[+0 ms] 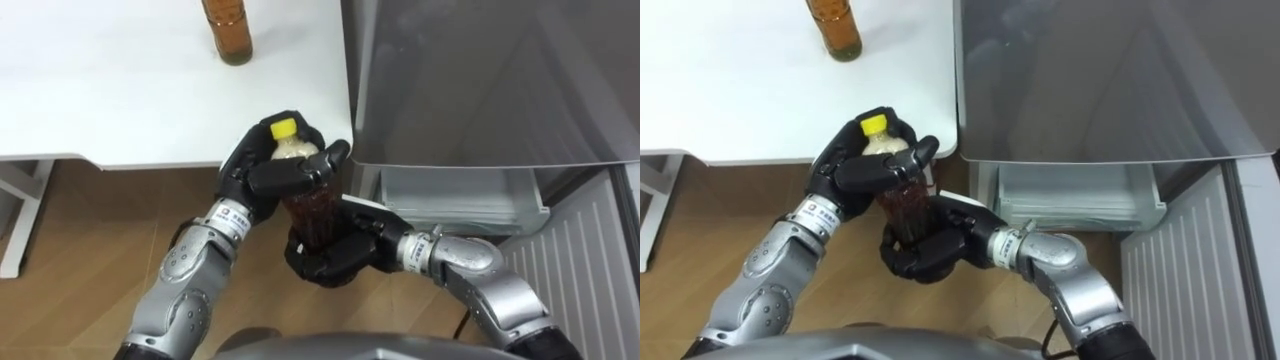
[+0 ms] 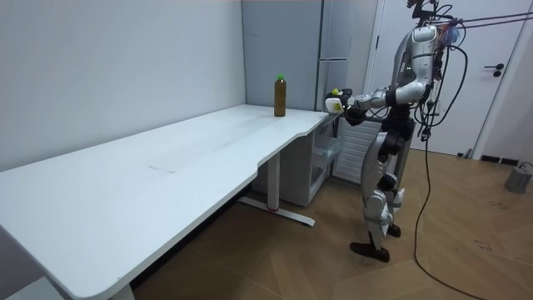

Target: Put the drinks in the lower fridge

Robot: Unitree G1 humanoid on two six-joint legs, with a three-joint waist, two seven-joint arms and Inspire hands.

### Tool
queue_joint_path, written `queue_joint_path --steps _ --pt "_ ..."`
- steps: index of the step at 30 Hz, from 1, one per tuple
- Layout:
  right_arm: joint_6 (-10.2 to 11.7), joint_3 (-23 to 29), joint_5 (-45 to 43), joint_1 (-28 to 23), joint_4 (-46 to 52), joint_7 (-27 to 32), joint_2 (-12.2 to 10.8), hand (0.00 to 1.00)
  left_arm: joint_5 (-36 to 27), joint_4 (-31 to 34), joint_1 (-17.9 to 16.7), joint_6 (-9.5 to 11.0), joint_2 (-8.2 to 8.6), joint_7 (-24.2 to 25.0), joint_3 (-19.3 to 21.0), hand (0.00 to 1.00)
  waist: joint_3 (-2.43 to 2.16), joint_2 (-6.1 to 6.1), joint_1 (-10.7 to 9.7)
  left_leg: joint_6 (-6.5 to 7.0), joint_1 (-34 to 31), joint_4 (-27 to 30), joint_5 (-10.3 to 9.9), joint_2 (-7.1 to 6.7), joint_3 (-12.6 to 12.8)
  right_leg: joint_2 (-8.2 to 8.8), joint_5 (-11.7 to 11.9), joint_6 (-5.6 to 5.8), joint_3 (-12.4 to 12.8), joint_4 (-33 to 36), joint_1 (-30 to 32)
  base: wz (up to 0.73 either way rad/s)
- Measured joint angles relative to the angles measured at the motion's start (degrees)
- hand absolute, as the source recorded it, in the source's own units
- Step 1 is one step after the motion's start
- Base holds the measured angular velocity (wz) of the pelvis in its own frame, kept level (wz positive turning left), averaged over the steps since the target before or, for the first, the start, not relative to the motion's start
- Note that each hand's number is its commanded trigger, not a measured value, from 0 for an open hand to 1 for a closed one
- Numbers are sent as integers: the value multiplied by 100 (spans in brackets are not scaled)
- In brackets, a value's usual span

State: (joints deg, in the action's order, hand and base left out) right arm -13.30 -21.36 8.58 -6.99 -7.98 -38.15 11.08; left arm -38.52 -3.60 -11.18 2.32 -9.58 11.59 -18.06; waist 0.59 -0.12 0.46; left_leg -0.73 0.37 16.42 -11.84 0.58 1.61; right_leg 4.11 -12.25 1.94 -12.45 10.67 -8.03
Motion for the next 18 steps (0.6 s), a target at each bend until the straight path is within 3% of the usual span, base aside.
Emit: queue_joint_path --steps 18 --pt "-8 1 -14 -5 7 -8 4 100 7 -1 11 -27 -7 0 1 100 14 -8 -11 0 -6 -2 -1 -4 5 5 -7 5 -6 -3 -2 0"
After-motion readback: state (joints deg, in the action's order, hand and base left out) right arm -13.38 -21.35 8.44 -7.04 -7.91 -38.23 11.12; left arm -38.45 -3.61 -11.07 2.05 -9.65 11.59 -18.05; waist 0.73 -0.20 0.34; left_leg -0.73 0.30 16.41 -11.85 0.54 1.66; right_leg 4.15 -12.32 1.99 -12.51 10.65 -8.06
